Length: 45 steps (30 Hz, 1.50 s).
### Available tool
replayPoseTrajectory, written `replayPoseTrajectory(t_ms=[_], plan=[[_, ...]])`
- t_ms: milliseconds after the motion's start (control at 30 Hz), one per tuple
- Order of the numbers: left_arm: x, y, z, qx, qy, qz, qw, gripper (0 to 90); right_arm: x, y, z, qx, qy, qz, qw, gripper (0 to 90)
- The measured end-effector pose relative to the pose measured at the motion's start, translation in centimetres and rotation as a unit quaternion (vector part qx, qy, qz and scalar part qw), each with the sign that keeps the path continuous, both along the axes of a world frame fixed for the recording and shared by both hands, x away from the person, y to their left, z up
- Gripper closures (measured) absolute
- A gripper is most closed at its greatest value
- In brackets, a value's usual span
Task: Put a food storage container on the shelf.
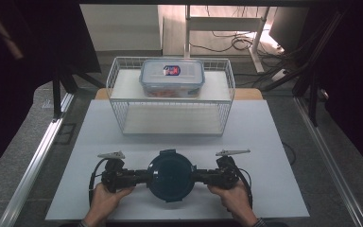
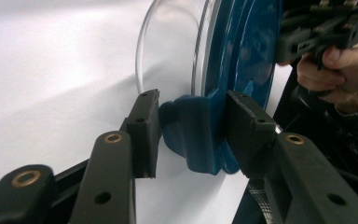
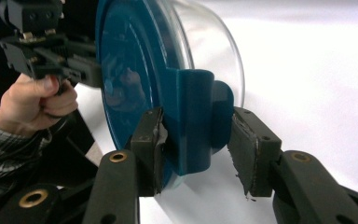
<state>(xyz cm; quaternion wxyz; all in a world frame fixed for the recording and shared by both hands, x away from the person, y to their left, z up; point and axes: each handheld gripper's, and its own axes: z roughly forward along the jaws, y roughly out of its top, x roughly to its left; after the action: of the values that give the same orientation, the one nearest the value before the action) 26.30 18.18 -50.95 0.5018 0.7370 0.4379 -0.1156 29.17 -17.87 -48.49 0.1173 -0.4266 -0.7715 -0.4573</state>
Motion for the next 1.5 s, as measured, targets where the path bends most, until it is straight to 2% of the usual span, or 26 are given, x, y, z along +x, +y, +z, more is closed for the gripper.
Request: replayPoseTrajectory(t_ms=[100,233,400,667,967,1133,1500], plan=[[0.4,-0.3,0.4,-0.013,-0.001,-0.001,0.9999,57.3,0.3,-0.6,0.8,0.01,-0.01,-0.008,0.9999,57.1],[1.0,-0.6,1.4,-0.011,-0.015,-0.002,0.9998,57.3,0.6,-1.0,1.7,0.019,-0.025,-0.012,0.9995,57.3],[1.6,-0.6,2.8,-0.01,-0.033,-0.001,0.9994,57.2,1.2,-1.1,3.1,0.018,-0.044,-0.011,0.9988,57.2],[3.0,-0.5,6.2,-0.008,-0.065,0.009,0.9978,57.1,2.8,-1.0,6.1,0.022,-0.077,-0.008,0.9967,57.1],[4.4,0.0,9.3,-0.009,-0.086,0.017,0.9961,57.0,4.4,-0.4,9.4,0.024,-0.103,-0.007,0.9944,57.0],[5.2,0.4,11.5,-0.01,-0.101,0.02,0.9946,57.0,5.1,0.0,11.5,0.029,-0.115,-0.011,0.9929,57.0],[6.7,1.0,15.6,-0.024,-0.121,0.028,0.992,56.9,6.5,0.7,15.9,0.034,-0.144,-0.012,0.9889,57.0]])
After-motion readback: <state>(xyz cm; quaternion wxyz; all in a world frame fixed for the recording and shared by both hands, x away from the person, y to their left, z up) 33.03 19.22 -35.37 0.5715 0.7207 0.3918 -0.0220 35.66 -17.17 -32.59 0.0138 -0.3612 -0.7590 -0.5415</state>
